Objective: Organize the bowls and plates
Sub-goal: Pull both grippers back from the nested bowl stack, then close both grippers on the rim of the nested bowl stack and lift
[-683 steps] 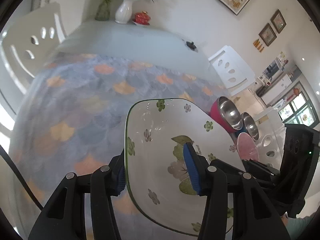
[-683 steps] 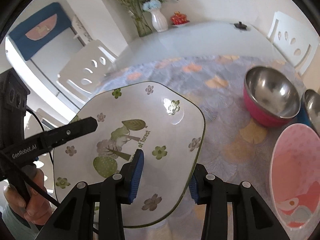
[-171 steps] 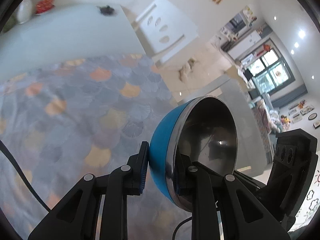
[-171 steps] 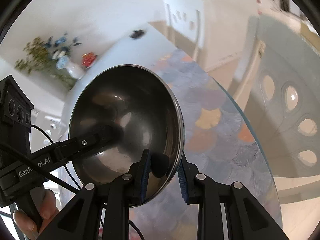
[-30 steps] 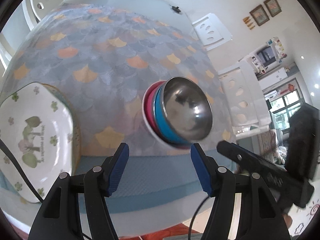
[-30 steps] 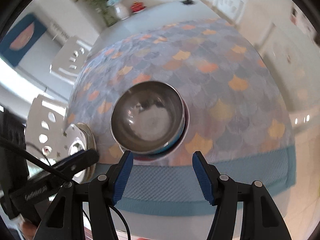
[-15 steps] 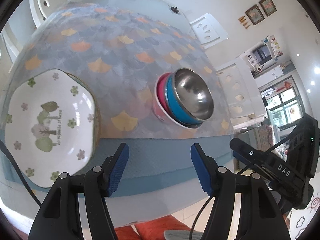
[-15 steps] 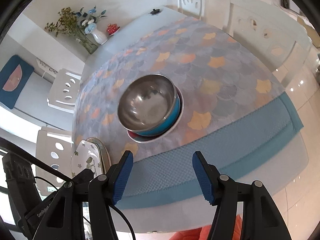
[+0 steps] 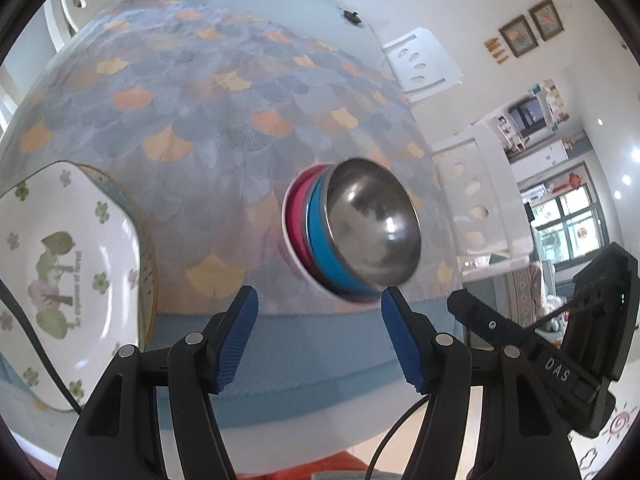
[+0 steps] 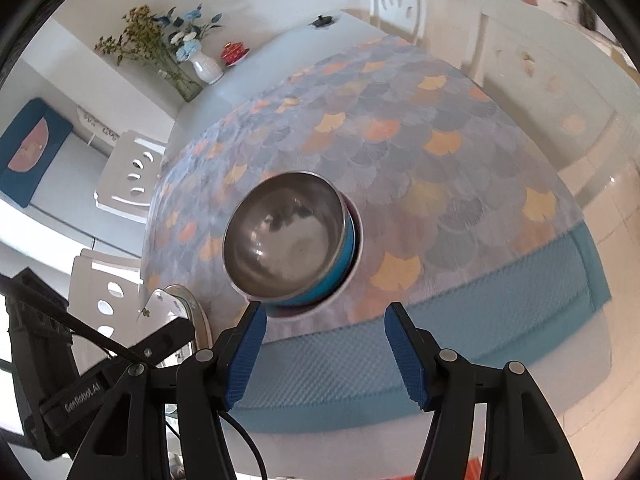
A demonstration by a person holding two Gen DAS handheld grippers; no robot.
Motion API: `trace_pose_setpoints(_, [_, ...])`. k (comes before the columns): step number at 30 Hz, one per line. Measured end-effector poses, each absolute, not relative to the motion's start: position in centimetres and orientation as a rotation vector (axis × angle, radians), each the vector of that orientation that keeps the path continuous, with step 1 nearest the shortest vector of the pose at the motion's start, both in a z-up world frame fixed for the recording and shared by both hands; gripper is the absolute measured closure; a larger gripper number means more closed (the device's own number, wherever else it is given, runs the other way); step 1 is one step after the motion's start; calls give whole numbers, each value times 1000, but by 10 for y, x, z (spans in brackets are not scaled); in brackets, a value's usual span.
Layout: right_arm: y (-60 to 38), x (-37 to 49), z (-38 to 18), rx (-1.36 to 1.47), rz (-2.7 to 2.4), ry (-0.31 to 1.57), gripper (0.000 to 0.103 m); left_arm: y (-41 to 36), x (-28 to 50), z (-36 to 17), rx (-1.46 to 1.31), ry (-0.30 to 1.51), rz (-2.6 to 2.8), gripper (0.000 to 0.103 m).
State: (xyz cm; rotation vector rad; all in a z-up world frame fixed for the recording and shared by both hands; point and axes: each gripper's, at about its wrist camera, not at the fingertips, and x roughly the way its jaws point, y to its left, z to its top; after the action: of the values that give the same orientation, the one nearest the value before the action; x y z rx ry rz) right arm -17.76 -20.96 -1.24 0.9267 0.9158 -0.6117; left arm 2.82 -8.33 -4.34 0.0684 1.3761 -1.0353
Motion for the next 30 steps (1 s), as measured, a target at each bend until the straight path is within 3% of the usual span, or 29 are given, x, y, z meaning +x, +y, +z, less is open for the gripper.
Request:
trace_pose_setpoints(18, [-287, -127, -101, 972, -362, 1043, 44, -151, 58, -115, 5, 1469, -901, 41])
trace_pose_setpoints(22, [-294, -123, -121, 1053, -302, 1040, 44, -149, 58, -124, -17, 1469, -899, 48])
trace_pose_setpoints(26, [-297, -116, -129, 1082, -248, 1033, 52, -150, 58, -130, -36, 1479, -915, 56])
trace_pose_setpoints(30, [-297, -112, -134, 1067, -240, 1041, 56, -150, 58, -136, -71, 1484, -931, 56])
